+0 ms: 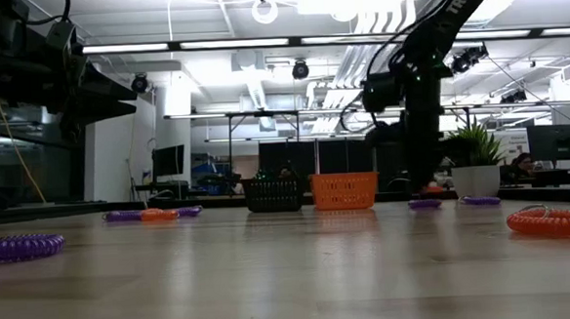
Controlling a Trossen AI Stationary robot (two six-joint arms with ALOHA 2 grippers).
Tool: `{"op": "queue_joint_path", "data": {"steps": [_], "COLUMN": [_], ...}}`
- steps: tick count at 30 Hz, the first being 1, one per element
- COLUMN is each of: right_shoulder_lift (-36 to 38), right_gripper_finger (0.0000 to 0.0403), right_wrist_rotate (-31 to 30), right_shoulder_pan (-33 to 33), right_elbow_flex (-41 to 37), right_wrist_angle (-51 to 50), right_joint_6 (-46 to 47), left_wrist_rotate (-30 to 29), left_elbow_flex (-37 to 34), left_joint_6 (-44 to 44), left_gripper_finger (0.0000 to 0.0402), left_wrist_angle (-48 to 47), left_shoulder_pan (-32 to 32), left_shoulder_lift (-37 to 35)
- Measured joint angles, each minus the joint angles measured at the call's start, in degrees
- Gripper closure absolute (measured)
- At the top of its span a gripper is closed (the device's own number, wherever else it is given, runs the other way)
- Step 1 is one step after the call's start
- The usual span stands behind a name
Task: Sort spring keychains
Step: Put the orange spring keychain in the orange bin
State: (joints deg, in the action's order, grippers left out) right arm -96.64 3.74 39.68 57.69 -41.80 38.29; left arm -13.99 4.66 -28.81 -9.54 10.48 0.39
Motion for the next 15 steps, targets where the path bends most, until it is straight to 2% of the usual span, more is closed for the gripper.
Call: {"op": "queue_joint_path", "data": {"steps": [8, 15], "right_shoulder_lift": [5.93, 5.39], "right_gripper_finger": [0.0387, 0.0387], "right_wrist_rotate": [2.17, 3.68], "right_shoulder_pan": [-0.54, -4.19], "right_elbow_flex": [5.29, 12.75], "right_wrist_angle": [0.28, 2.95], "right_joint_6": [-1.32, -3.87], "left_wrist_rotate": [0.00, 0.00], "left_elbow_flex": [0.00, 0.00], "left_joint_6": [0.01, 0.01], "left_gripper_finger": [0.0275, 0.0275], "left_wrist_angle": [0.00, 0.00], "left_shoulder_pan": [0.00, -0.01], "left_shoulder_lift": [0.01, 0.01]}}
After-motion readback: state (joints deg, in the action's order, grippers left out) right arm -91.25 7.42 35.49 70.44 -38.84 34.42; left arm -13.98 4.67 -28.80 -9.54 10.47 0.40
